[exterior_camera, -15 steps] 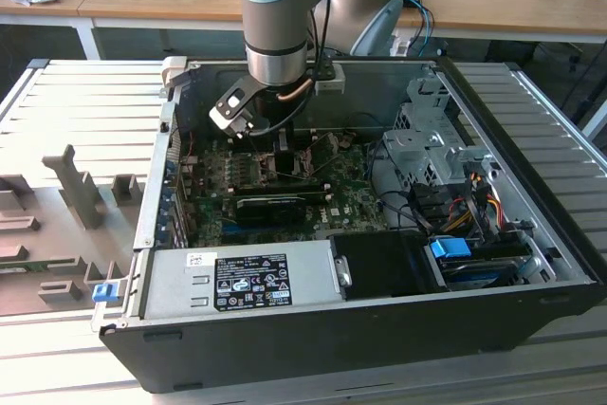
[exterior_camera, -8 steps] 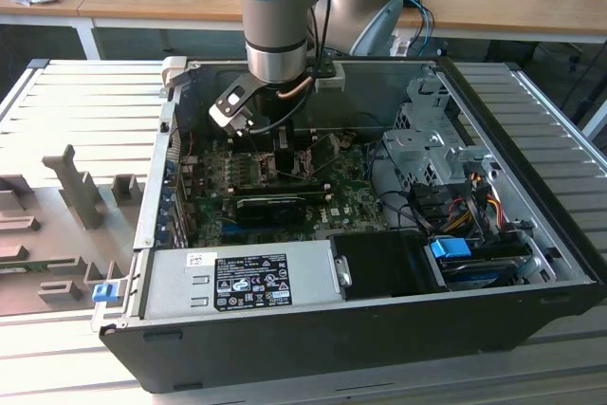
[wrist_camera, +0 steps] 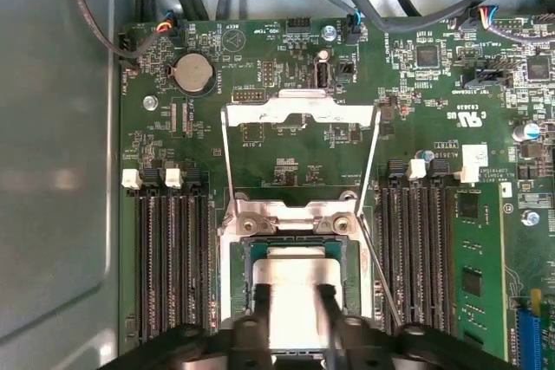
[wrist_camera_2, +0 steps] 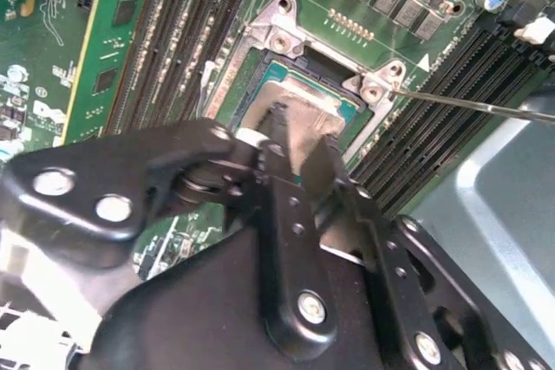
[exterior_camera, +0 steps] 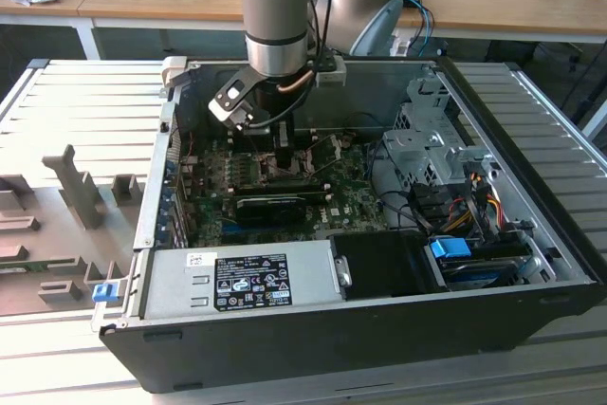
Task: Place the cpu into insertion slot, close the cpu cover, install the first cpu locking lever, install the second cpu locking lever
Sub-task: 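Place the cpu into insertion slot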
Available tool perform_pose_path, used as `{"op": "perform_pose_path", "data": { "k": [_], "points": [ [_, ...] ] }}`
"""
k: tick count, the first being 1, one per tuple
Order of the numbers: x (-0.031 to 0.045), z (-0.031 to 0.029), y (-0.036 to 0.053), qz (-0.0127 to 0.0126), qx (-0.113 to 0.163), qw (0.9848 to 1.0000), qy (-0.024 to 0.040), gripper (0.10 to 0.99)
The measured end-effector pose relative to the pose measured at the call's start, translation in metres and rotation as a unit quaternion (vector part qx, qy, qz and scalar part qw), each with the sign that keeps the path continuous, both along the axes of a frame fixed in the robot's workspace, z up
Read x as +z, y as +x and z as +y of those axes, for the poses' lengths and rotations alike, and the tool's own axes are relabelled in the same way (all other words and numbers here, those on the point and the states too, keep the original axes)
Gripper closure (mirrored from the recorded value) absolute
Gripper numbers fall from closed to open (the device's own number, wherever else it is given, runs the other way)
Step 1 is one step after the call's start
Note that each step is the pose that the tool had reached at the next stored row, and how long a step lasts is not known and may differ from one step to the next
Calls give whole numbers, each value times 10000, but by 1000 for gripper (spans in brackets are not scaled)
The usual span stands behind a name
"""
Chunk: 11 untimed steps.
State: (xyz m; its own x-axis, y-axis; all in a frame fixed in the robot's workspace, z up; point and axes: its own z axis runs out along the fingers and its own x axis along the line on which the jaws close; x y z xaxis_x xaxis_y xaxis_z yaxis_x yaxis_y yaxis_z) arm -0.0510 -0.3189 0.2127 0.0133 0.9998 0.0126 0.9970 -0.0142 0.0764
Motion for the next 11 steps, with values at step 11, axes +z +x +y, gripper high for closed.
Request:
{"op": "perform_pose_path", "data": {
  "k": [11],
  "points": [
    [47,-1,-1,1,-1,10000,-19,980]
  ]
}}
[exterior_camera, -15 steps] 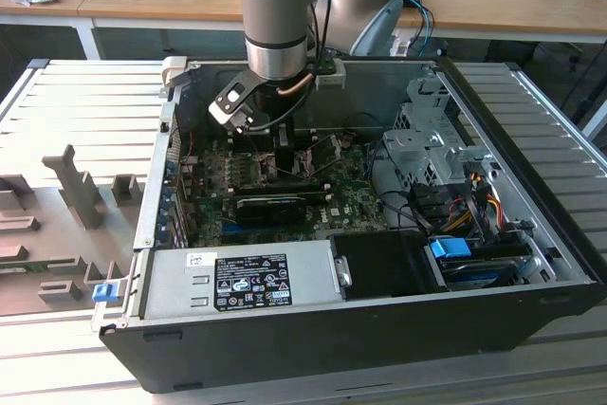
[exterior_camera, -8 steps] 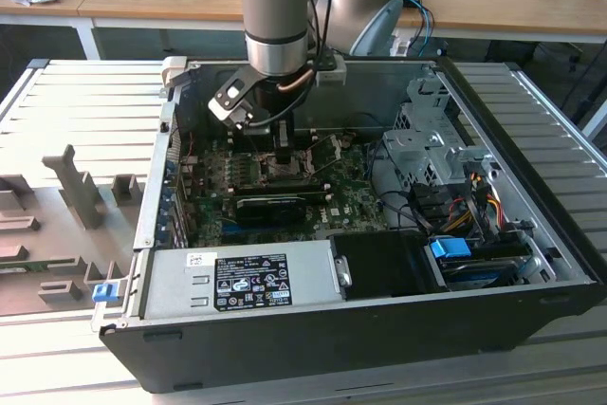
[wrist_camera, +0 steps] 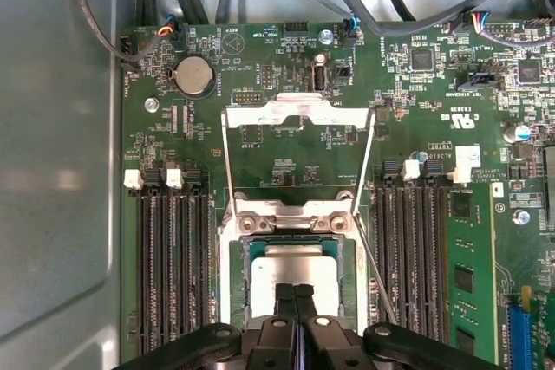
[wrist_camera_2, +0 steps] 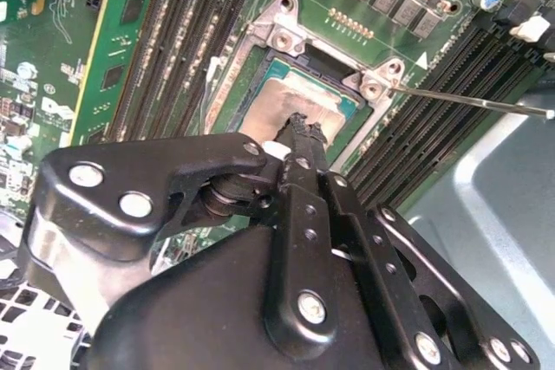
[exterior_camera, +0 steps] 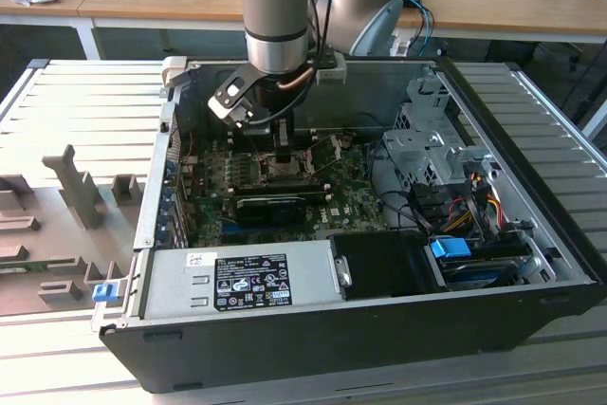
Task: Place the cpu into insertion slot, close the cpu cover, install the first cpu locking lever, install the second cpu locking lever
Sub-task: 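Place the cpu into insertion slot, then close the cpu cover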
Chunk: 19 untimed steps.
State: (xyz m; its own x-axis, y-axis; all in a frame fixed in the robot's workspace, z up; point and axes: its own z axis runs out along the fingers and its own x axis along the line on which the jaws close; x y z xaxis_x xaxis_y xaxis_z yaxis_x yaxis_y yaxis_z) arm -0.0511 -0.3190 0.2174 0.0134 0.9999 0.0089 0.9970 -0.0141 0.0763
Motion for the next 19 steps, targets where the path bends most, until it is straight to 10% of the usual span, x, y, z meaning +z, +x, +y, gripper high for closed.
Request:
{"op": "perform_pose_path", "data": {
  "k": [19],
  "points": [
    [26,-25,65,19,-1,10000,19,980]
  ]
}}
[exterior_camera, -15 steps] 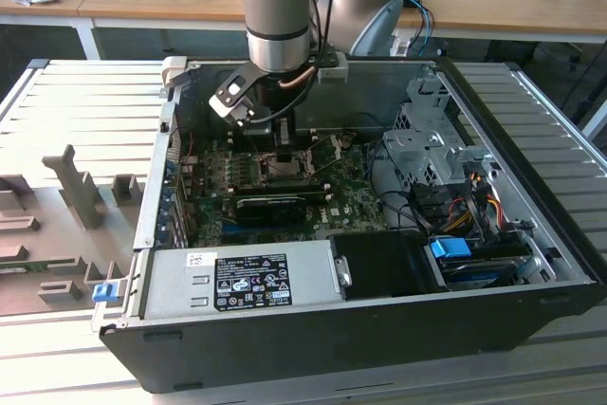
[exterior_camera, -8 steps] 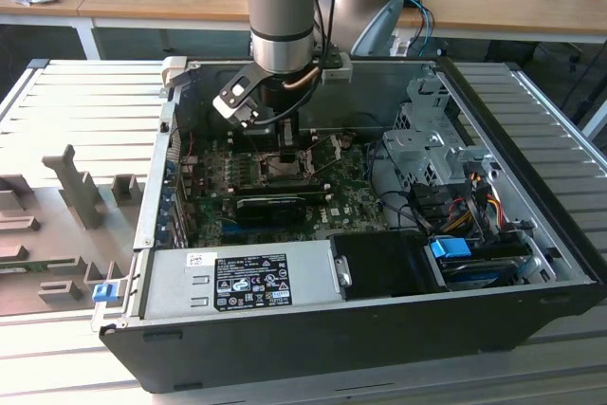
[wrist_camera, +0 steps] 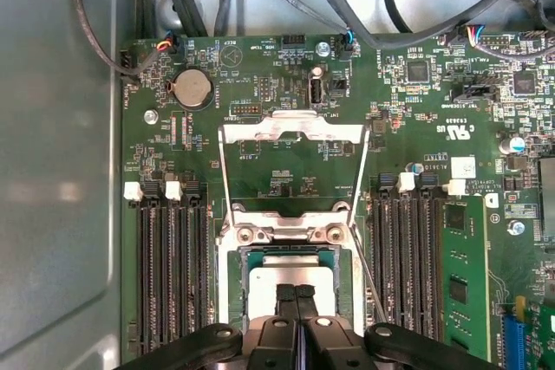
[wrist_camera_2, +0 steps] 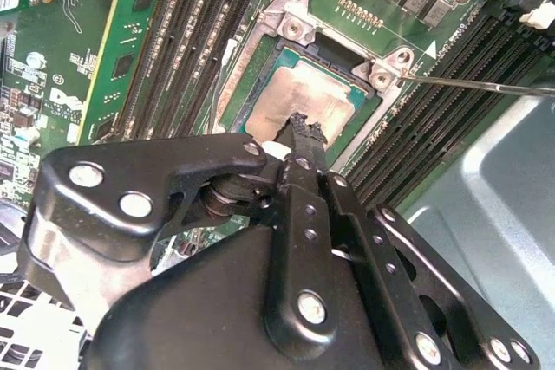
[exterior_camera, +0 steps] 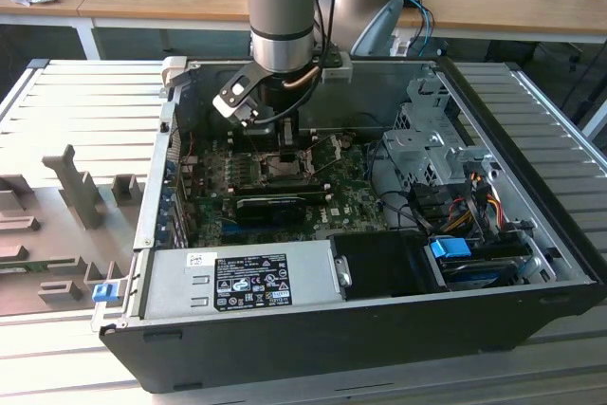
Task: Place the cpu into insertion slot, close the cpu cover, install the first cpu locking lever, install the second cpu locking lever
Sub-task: 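Close the cpu cover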
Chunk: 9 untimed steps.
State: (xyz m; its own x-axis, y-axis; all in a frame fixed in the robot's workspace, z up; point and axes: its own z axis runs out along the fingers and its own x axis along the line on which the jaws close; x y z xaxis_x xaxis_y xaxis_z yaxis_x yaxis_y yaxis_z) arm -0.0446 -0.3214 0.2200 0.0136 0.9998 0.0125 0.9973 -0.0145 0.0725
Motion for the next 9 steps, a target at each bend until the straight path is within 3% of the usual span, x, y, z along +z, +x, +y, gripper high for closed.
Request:
{"op": "perform_pose_path", "data": {
  "k": [9],
  "points": [
    [34,0,0,0,0,10000,0,980]
  ]
}}
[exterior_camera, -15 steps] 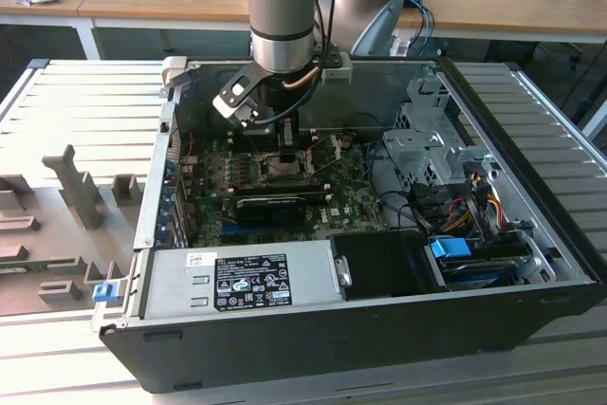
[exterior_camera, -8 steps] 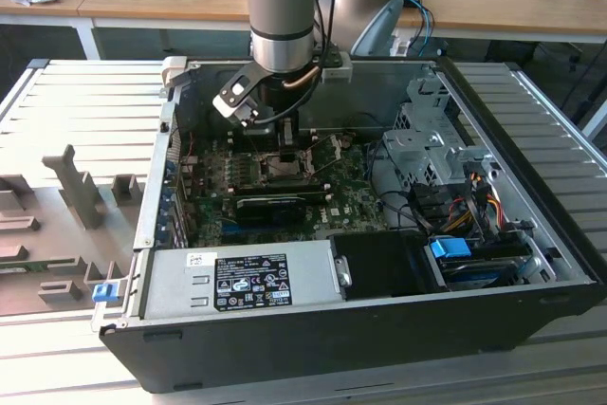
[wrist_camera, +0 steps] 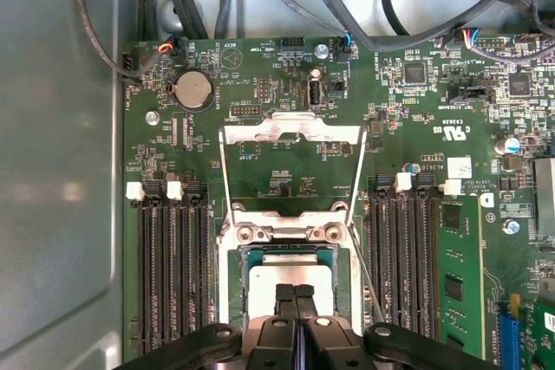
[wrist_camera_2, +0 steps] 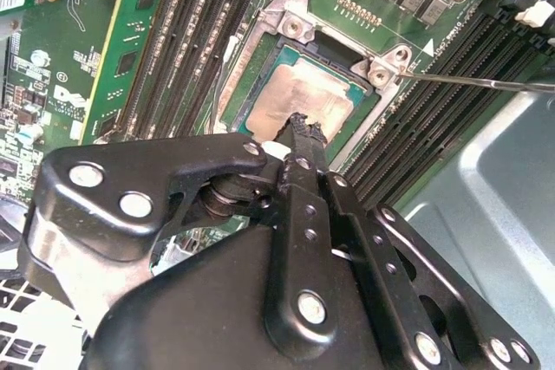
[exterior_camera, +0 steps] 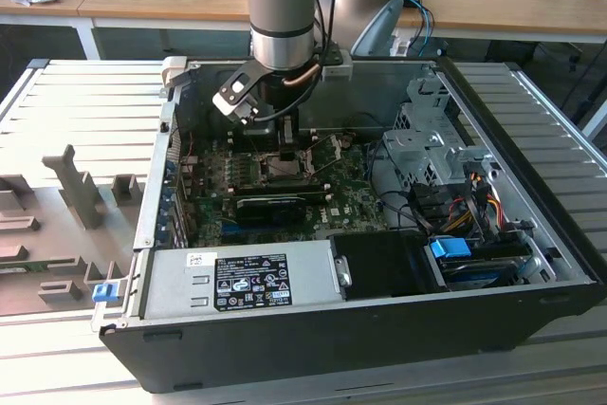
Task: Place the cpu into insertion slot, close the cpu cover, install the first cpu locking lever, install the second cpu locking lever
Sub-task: 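Close the cpu cover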
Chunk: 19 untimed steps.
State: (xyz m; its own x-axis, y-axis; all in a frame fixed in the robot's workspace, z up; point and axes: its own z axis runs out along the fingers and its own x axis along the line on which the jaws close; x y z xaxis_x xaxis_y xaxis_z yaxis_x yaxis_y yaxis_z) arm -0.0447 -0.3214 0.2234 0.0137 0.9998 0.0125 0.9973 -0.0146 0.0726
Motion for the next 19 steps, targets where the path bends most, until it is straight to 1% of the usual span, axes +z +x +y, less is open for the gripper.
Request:
{"op": "perform_pose_path", "data": {
  "k": [15,17,19],
  "points": [
    [16,0,0,0,0,10000,-1,980],
    [30,0,0,1,0,10000,-1,980],
    [62,0,0,0,0,10000,-1,980]
  ]
}}
